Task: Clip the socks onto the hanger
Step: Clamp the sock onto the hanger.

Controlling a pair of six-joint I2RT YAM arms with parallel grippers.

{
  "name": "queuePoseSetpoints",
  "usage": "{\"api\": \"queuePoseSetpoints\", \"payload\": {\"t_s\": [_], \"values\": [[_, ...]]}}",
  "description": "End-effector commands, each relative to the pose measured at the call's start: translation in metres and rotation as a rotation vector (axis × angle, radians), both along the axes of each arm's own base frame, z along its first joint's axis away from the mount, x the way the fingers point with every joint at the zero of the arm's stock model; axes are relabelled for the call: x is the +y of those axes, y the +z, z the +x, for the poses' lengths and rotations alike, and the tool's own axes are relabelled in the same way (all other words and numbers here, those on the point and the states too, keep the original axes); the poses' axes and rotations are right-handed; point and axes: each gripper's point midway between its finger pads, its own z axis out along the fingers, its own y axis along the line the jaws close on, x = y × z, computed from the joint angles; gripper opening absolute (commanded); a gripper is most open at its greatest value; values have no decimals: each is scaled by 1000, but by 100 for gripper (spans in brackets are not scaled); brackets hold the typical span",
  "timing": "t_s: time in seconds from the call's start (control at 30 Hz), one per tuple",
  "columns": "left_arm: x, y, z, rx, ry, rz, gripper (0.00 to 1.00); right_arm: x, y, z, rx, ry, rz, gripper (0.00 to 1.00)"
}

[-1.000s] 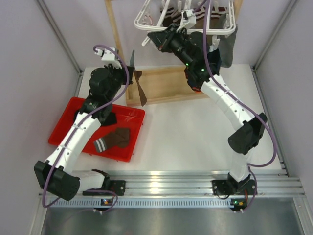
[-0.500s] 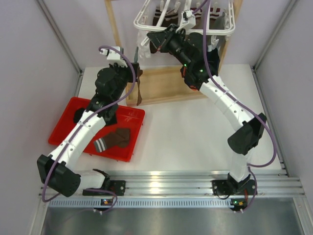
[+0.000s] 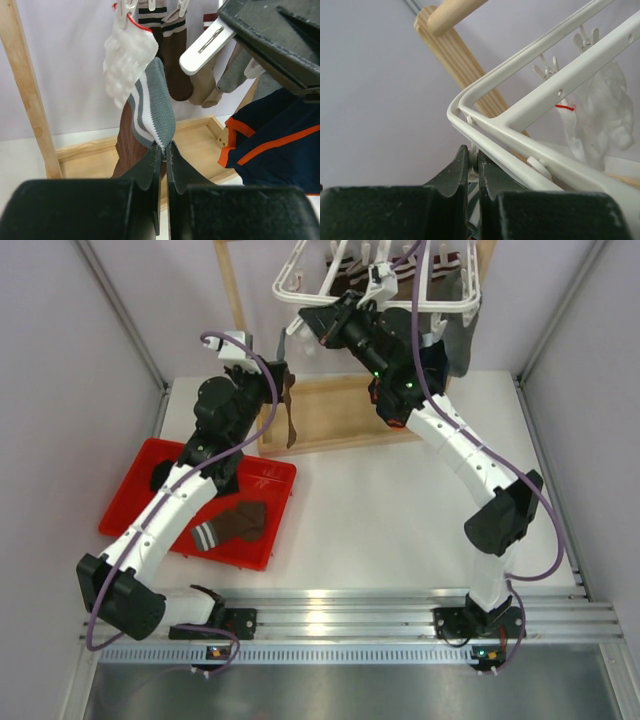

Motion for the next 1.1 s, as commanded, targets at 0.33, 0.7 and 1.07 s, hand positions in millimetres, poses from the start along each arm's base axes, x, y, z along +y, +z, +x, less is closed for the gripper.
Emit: {"api": "queuePoseSetpoints", "payload": {"t_s": [0.33,0.7,1.07], "values": [[-15,52,-6,-136,-61,-72,0,12,-3,0,8,13,5,0],[-21,62,-3,-175,-75,-83,0,17,-7,1,12,16,-2,0],[-27,62,0,-190,-89,-79,0,22,-5,-1,-1,46,4,3]]}}
